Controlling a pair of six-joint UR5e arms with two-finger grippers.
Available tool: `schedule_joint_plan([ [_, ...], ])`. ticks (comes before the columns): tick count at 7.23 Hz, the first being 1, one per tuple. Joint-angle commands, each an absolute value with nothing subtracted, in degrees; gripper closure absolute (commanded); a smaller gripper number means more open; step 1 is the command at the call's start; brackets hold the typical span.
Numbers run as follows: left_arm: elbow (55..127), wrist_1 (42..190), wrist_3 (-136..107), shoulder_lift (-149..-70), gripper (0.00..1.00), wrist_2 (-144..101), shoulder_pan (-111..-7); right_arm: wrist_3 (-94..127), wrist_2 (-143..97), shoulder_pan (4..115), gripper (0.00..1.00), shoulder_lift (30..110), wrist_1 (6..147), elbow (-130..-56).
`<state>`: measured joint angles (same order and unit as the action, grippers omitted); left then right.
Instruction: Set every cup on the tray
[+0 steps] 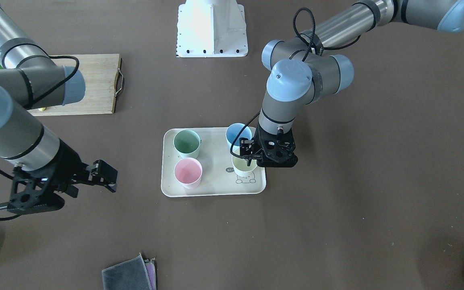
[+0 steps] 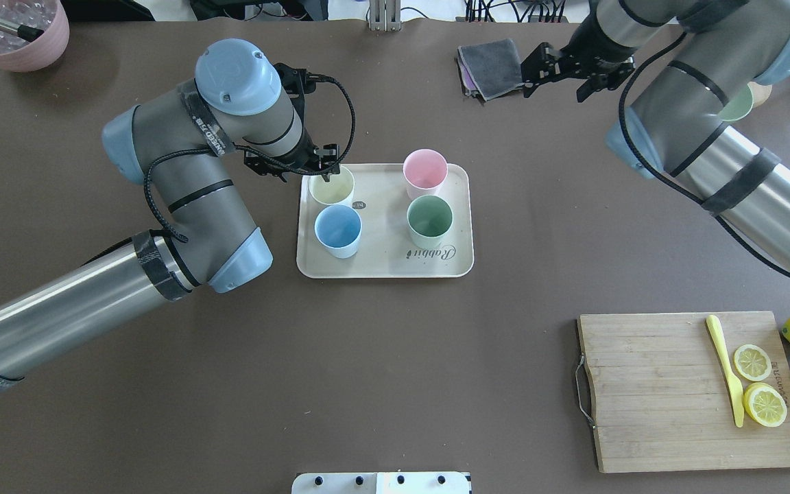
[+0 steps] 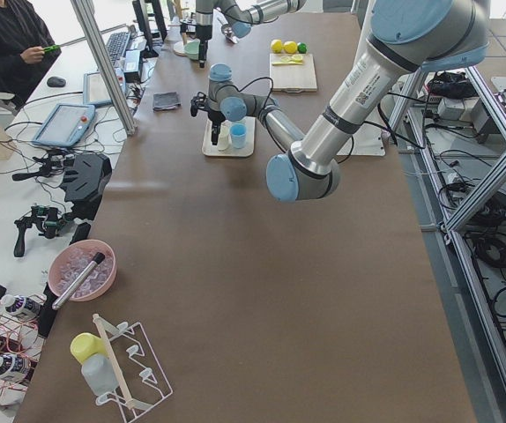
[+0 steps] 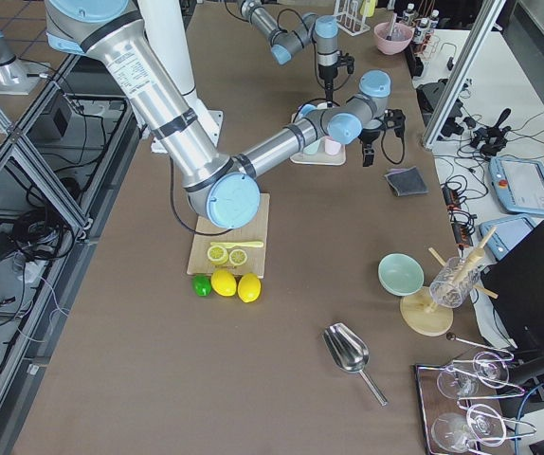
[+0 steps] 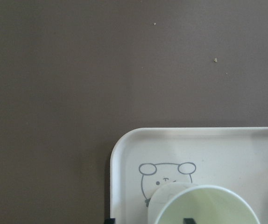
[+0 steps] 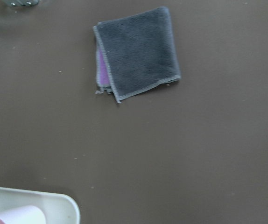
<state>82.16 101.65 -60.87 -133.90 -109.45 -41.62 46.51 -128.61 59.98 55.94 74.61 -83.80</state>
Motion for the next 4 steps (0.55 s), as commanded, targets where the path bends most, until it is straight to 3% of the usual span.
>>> schedule_joint_plan([
  [1,86.45,101.95,-54.88,-128.89,0.02,-108.37,-47.96,39.22,-130.08,65.46,0.00,65.70,74.18,-89.88],
  [4,92.20,109.20,-41.22,-113.34,0.02,-110.21,-60.71,37.53,-129.20,70.47,0.00,72.65,74.09,-90.61],
])
